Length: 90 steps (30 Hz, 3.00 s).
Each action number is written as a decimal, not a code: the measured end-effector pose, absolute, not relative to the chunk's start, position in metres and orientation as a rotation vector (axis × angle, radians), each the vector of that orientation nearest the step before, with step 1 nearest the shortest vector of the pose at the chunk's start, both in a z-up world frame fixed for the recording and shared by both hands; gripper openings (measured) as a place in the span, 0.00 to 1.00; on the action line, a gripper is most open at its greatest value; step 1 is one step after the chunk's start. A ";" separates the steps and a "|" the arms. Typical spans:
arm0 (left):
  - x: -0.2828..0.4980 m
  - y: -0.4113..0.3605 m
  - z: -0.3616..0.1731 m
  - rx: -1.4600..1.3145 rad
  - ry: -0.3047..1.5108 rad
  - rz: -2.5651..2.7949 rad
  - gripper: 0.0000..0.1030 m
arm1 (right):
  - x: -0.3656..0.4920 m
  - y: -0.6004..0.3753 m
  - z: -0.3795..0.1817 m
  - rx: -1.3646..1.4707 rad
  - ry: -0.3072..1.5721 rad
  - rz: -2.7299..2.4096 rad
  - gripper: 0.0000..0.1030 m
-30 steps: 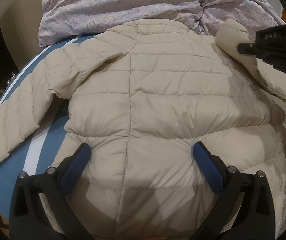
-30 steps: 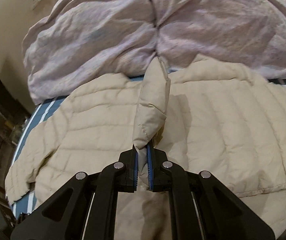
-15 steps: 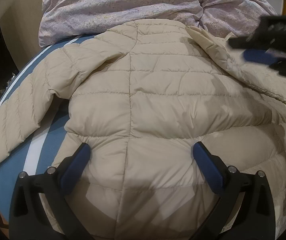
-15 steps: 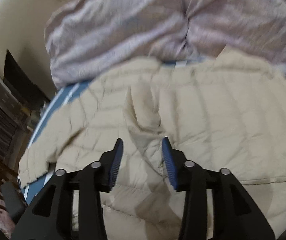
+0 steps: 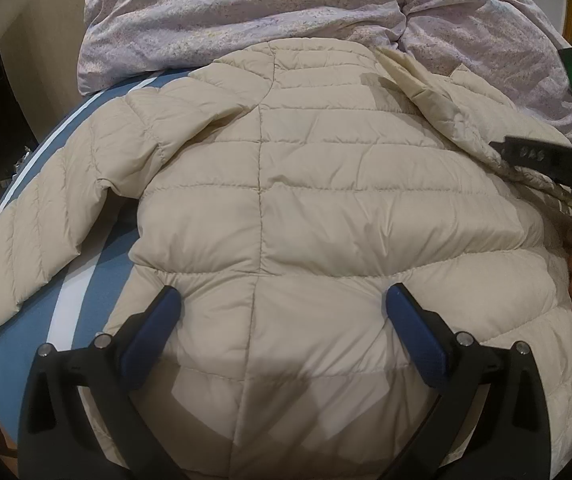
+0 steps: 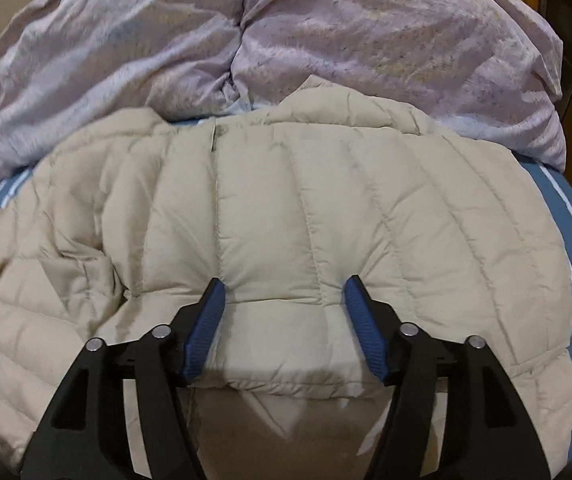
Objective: Fold large clothes
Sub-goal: 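Open the right gripper to release the sleeve onto the jacket, then grasp the other sleeve with the left gripper and fold it across the body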
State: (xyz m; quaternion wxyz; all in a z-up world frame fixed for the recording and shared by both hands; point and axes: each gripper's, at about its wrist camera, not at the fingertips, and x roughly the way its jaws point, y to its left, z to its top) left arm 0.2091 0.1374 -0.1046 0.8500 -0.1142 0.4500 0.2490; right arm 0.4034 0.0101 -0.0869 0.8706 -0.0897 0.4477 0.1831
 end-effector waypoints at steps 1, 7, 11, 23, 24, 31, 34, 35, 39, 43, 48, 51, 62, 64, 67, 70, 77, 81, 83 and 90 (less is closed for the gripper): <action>0.209 0.137 -0.105 -0.240 0.948 0.525 0.98 | 0.401 0.015 -0.090 -0.216 0.931 0.373 0.64; 0.209 0.137 -0.104 -0.238 0.947 0.528 0.98 | 0.402 0.017 -0.094 -0.259 0.931 0.345 0.69; 0.208 0.134 -0.103 -0.227 0.946 0.538 0.98 | 0.408 0.011 -0.095 -0.221 0.951 0.351 0.74; 0.113 0.215 -0.061 -0.407 0.875 0.654 0.98 | 0.410 0.007 -0.095 -0.160 0.971 0.379 0.81; 0.098 0.230 -0.056 -0.411 0.870 0.708 0.98 | 0.410 0.007 -0.096 -0.154 0.972 0.383 0.83; 0.018 0.312 -0.038 -0.529 0.826 0.959 0.84 | 0.411 0.007 -0.096 -0.137 0.974 0.395 0.85; -0.007 0.336 -0.043 -0.604 0.820 1.018 0.76 | 0.411 0.007 -0.096 -0.135 0.975 0.395 0.85; -0.015 0.344 -0.045 -0.629 0.821 1.034 0.75 | 0.411 0.007 -0.097 -0.134 0.975 0.396 0.85; -0.031 0.357 -0.053 -0.654 0.833 1.077 0.71 | 0.411 0.007 -0.097 -0.131 0.975 0.400 0.86; -0.034 0.362 -0.060 -0.684 0.833 1.059 0.67 | 0.411 0.008 -0.097 -0.128 0.975 0.405 0.88; -0.027 0.363 -0.066 -0.666 0.852 1.075 0.65 | 0.411 0.008 -0.097 -0.124 0.977 0.413 0.89; -0.025 0.363 -0.066 -0.654 0.848 1.087 0.63 | 0.411 0.008 -0.097 -0.123 0.977 0.413 0.90; -0.009 0.360 -0.059 -0.656 0.814 1.096 0.07 | 0.411 0.008 -0.097 -0.120 0.977 0.413 0.91; -0.002 0.358 -0.054 -0.645 0.808 1.086 0.06 | 0.411 0.009 -0.097 -0.117 0.977 0.415 0.91; 0.011 0.351 -0.039 -0.615 0.786 1.068 0.05 | 0.411 0.009 -0.097 -0.117 0.977 0.414 0.92; 0.030 0.340 -0.017 -0.581 0.752 1.017 0.05 | 0.410 0.011 -0.096 -0.112 0.977 0.415 0.92; 0.104 0.287 0.038 -0.464 0.694 0.811 0.05 | 0.410 0.010 -0.096 -0.096 0.978 0.424 0.93; 0.147 0.251 0.054 -0.413 0.687 0.687 0.06 | 0.410 0.009 -0.096 -0.087 0.978 0.430 0.93; 0.173 0.232 0.057 -0.394 0.696 0.622 0.06 | 0.410 0.008 -0.096 -0.081 0.978 0.432 0.93; 0.254 0.166 0.054 -0.365 0.724 0.416 0.06 | 0.410 0.004 -0.095 -0.041 0.975 0.448 0.93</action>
